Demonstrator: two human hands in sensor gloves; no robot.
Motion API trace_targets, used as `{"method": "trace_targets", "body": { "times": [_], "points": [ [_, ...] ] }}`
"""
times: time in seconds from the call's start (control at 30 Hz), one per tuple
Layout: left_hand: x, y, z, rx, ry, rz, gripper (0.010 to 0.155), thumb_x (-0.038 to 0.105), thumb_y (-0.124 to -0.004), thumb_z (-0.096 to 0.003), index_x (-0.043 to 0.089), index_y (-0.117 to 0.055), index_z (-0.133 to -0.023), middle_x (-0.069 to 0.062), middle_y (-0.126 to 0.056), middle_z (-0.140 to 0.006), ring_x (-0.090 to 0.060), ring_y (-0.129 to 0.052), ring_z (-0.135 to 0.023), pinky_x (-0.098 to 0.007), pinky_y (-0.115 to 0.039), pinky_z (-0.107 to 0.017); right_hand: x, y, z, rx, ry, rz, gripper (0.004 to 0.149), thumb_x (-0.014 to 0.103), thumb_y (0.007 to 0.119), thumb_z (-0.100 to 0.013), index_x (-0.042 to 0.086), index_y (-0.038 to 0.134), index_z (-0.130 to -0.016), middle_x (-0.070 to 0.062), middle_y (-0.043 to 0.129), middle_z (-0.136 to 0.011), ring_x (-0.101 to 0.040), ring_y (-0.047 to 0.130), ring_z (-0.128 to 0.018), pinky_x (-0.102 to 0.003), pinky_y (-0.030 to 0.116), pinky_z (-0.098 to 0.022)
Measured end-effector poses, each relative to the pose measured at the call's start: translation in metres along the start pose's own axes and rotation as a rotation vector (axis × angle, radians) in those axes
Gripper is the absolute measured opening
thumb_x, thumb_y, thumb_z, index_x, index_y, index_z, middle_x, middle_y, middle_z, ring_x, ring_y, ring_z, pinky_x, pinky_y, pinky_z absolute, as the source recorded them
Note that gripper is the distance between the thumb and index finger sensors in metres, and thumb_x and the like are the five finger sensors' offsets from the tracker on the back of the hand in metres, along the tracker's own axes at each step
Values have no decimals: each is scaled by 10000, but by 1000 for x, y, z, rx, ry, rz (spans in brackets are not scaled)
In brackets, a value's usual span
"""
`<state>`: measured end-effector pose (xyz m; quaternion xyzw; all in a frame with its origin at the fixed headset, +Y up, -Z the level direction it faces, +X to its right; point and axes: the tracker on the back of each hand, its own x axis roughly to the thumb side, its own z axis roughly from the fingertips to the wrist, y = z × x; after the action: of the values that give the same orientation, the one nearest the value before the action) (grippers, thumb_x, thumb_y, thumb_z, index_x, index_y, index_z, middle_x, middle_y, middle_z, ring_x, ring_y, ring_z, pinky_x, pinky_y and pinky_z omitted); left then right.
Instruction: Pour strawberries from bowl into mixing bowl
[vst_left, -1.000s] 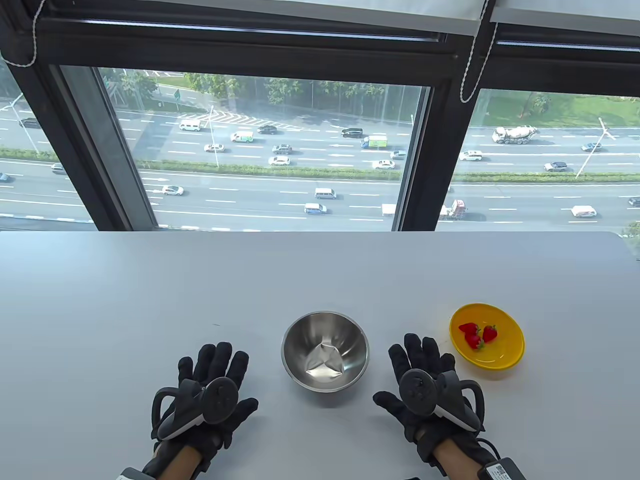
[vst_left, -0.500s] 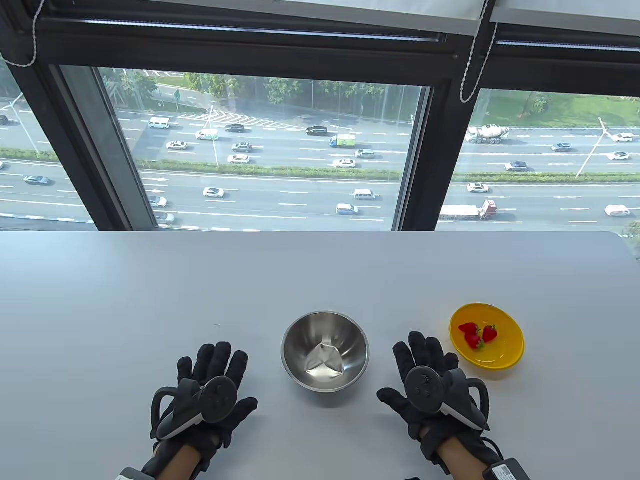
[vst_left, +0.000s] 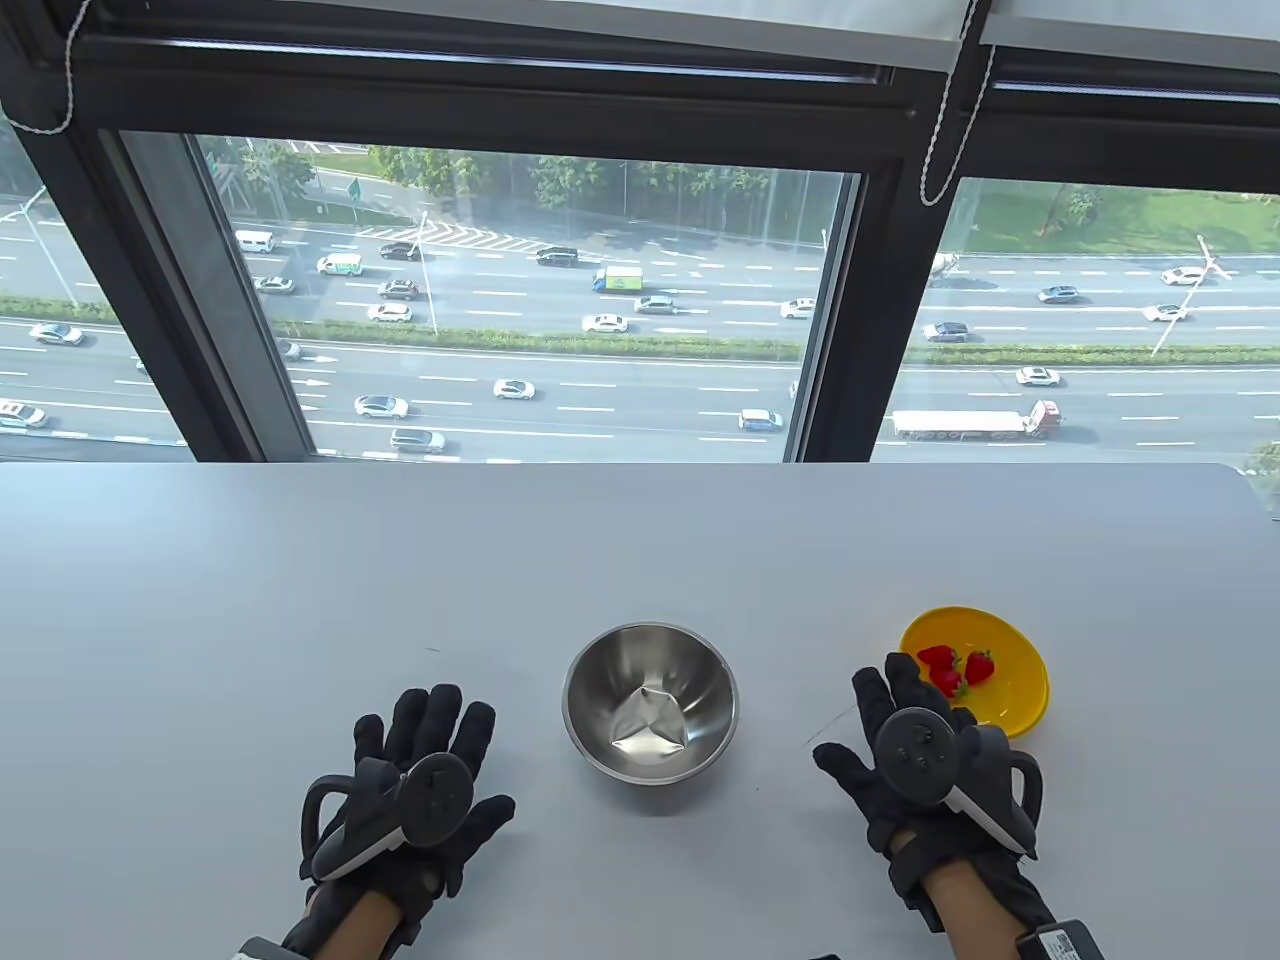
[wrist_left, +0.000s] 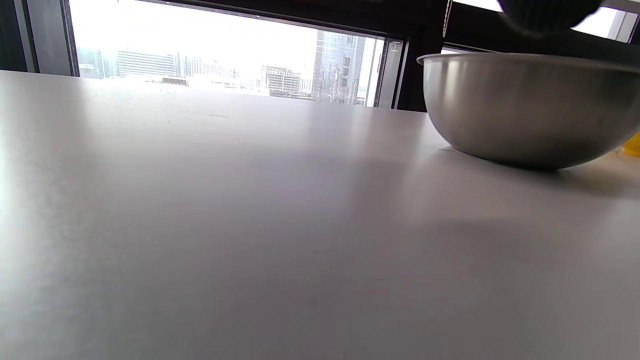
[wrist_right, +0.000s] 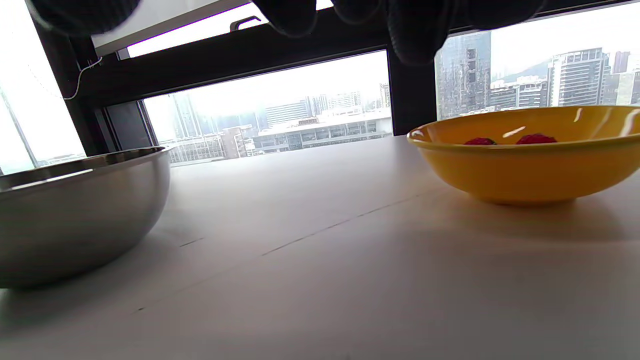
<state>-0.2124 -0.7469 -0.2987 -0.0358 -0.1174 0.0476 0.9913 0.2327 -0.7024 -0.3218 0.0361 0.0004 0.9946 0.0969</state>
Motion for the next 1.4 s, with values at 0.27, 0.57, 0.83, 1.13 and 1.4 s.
{"method": "trace_targets", "body": {
  "times": [0.27,0.57,0.83,1.13,1.4],
  "points": [
    [0,0,1,5,7,3,888,688,-632,-402,301,-252,-1106,-69,-97,-1192,-431,-170,-1116,-728,-144,-706,-37,-9,-3,-13,145,43,812,667,667,-391,244,478,-1058,-146,321,-1153,-473,665,-952,-681,517,-677],
    [0,0,1,-2,8,4,889,688,-631,-403,301,-251,-1106,-70,-96,-1191,-432,-170,-1114,-728,-145,-705,-60,-6,-7,42,265,105,796,663,674,-396,247,503,-1053,-156,367,-1145,-452,763,-881,-656,572,-661],
    [0,0,1,-9,9,3,888,689,-631,-403,301,-252,-1106,-70,-95,-1191,-432,-170,-1115,-728,-145,-705,-83,5,-10,103,343,100,802,659,683,-398,256,475,-1059,-152,350,-1148,-449,761,-881,-654,574,-660],
    [-1,-1,1,-17,13,7,886,688,-631,-403,301,-254,-1106,-70,-96,-1192,-432,-170,-1115,-727,-146,-705,-98,16,-13,146,369,70,790,643,701,-402,260,480,-1057,-155,345,-1146,-450,743,-898,-656,573,-660],
    [-1,-1,0,-22,15,8,886,688,-632,-403,301,-259,-1107,-71,-98,-1192,-432,-170,-1115,-728,-146,-705,-102,24,-14,179,370,37,766,624,714,-408,251,515,-1047,-159,311,-1146,-460,671,-947,-663,555,-667]
  ]
}}
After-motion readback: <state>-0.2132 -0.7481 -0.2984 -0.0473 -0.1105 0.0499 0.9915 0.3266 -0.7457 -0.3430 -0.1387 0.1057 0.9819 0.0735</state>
